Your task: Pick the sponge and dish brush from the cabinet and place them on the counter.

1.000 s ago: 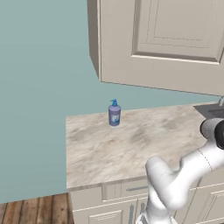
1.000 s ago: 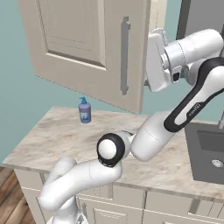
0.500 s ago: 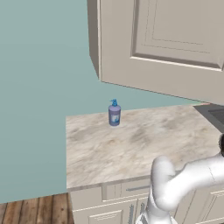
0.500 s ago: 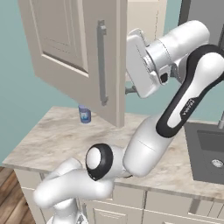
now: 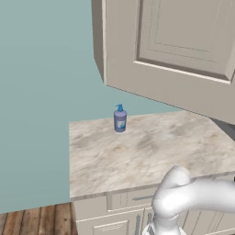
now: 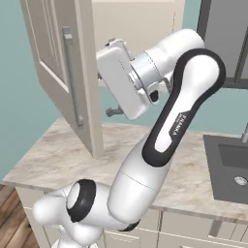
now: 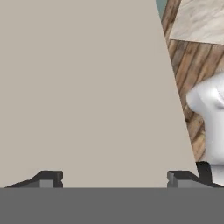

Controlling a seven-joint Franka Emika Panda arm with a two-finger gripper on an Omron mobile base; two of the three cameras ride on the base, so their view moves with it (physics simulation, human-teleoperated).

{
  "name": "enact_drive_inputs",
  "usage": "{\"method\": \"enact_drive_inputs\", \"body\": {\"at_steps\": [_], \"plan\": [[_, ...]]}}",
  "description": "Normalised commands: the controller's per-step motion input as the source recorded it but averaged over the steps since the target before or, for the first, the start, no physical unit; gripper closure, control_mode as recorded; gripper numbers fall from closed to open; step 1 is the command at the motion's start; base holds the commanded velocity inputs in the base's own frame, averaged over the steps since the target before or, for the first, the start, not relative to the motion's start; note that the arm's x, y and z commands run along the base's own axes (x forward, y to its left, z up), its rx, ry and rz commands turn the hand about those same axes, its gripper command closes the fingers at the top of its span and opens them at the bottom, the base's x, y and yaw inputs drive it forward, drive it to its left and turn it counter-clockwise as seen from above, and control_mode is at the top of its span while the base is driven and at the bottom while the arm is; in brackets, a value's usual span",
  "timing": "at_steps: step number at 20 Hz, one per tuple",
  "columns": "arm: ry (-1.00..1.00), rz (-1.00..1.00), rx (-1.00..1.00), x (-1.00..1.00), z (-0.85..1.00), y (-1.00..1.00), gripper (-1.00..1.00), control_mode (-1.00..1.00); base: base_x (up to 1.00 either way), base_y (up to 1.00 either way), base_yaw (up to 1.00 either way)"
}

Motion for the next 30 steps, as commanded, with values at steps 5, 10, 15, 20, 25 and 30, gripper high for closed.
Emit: {"method": "enact_drive_inputs", "body": {"at_steps": [5,10,15,20,25,30], "plan": [[-0.01,0.00,0.06,-0.08,0.00,0.35,-1.00,-1.00,0.00,0.00,0.00],[-0.04,0.00,0.14,-0.14,0.00,0.26,-1.00,-1.00,0.00,0.00,0.00],[-0.01,0.00,0.08,-0.44,0.07,0.31,-1.00,-1.00,0.00,0.00,0.00],[0.00,0.00,0.02,-0.61,0.07,0.35,-1.00,-1.00,0.00,0.00,0.00],[0.00,0.00,0.00,-0.49,0.00,0.39,-1.00,-1.00,0.00,0.00,0.00],[0.00,0.00,0.02,-0.18,0.00,0.38,-1.00,-1.00,0.00,0.00,0.00]]}}
